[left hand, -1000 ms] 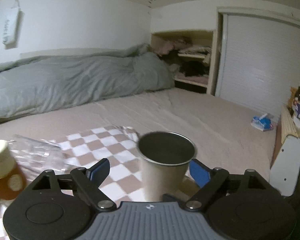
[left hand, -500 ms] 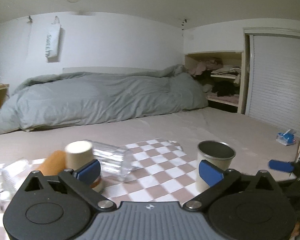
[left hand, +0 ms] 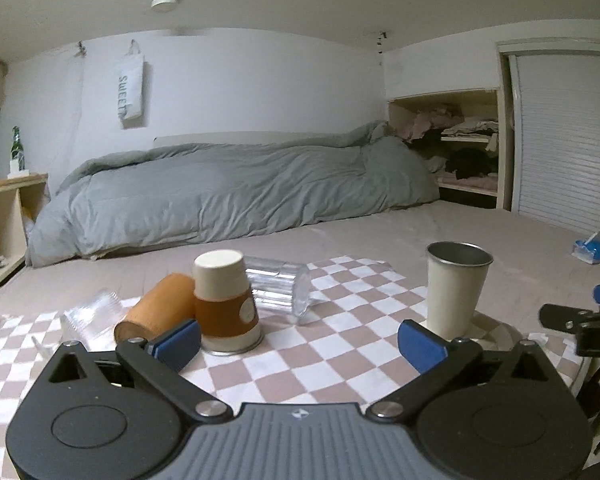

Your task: Flip cup upright

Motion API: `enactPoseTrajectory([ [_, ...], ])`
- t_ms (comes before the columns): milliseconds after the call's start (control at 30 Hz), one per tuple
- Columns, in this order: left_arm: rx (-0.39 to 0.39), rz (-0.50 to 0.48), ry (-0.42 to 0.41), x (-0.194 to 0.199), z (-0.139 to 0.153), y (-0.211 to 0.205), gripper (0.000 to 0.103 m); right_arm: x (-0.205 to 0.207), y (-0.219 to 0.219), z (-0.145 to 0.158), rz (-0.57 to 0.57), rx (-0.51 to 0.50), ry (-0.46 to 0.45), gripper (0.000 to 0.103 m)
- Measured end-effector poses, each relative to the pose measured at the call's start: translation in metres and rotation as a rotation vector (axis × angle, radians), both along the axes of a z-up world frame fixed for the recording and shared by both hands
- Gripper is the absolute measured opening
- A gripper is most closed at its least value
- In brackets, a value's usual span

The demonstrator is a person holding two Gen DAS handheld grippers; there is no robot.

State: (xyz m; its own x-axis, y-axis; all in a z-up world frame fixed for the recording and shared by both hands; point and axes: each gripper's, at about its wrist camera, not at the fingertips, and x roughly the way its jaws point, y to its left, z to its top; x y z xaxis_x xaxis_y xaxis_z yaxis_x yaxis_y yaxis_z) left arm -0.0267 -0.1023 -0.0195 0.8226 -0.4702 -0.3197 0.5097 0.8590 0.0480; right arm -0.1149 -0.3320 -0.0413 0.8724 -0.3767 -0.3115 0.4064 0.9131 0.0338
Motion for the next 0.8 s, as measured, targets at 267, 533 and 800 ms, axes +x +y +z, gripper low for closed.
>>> enactPoseTrajectory([
  [267, 0.000, 0.022, 0.015, 0.006, -0.013, 0.011, 0.103, -0.011, 0.014, -0.005, -0.032, -0.030, -0.018, 0.103],
  [533, 0.010, 0.030, 0.009, 0.008, -0.018, 0.012, 0.103, -0.009, 0.016, -0.011, -0.060, -0.038, -0.009, 0.103],
  [800, 0.003, 0.029, -0.001, 0.006, -0.019, 0.013, 0.103, -0.018, 0.019, -0.010, -0.072, -0.046, -0.056, 0.103],
])
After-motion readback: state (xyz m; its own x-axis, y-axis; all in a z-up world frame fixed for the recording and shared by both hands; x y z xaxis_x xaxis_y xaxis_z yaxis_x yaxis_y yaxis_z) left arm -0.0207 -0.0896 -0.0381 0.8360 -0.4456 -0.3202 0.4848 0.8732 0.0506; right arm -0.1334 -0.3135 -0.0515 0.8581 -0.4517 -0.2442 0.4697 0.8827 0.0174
